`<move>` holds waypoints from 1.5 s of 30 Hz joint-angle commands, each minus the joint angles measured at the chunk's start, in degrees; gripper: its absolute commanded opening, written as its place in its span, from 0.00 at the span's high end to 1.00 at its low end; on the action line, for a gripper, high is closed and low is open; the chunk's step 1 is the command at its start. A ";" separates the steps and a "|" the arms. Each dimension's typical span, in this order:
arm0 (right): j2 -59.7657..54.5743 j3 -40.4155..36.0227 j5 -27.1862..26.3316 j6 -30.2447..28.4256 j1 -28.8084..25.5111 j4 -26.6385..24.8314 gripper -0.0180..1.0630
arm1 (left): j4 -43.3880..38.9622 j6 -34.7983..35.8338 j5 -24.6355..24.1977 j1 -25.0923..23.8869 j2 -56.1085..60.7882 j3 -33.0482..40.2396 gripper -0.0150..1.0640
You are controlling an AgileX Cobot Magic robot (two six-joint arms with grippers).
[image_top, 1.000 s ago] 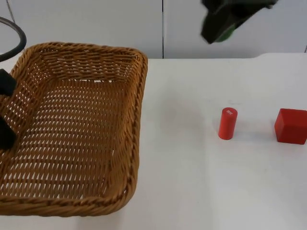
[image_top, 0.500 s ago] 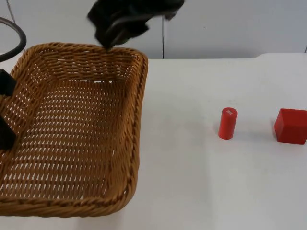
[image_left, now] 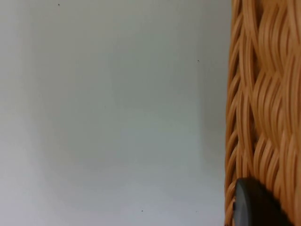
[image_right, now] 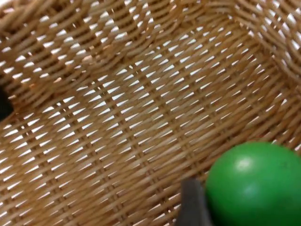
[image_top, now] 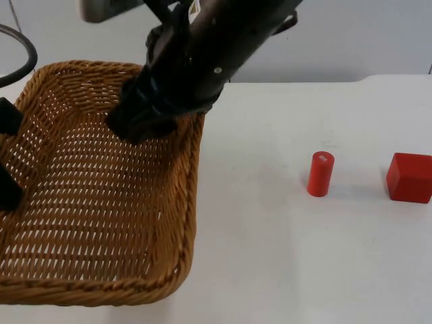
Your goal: Pick up the basket with the left hand and place the object to the left of the red cylinder into the basket with the right hand.
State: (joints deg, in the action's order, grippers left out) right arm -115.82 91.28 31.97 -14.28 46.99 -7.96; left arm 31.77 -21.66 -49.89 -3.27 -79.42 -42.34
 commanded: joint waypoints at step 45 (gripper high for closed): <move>68.85 -41.61 12.91 27.26 0.02 24.76 0.31 | 1.86 -0.55 0.53 -0.19 0.55 0.07 0.99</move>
State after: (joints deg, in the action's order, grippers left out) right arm -48.97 50.71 45.29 12.61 46.99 16.44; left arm 31.77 -21.99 -49.78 -3.27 -79.42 -42.20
